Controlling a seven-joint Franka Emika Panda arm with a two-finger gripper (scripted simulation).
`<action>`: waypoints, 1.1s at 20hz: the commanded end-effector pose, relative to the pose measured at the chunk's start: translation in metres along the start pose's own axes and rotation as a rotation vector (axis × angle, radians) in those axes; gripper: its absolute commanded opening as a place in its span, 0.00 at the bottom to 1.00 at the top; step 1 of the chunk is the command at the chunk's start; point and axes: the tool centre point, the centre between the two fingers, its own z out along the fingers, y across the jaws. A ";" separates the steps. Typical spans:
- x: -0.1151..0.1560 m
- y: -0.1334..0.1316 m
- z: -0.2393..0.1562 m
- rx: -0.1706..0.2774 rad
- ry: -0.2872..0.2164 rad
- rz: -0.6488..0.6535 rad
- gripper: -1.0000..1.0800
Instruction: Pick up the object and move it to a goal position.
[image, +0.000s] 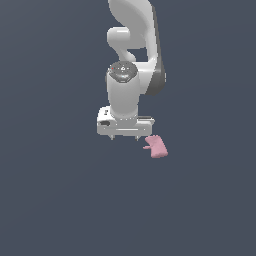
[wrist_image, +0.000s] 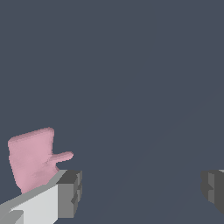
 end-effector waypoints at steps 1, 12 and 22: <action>0.000 0.000 0.000 0.000 0.000 0.000 0.62; -0.003 -0.007 0.005 -0.007 -0.010 -0.030 0.62; -0.005 -0.013 0.014 -0.028 -0.013 0.039 0.62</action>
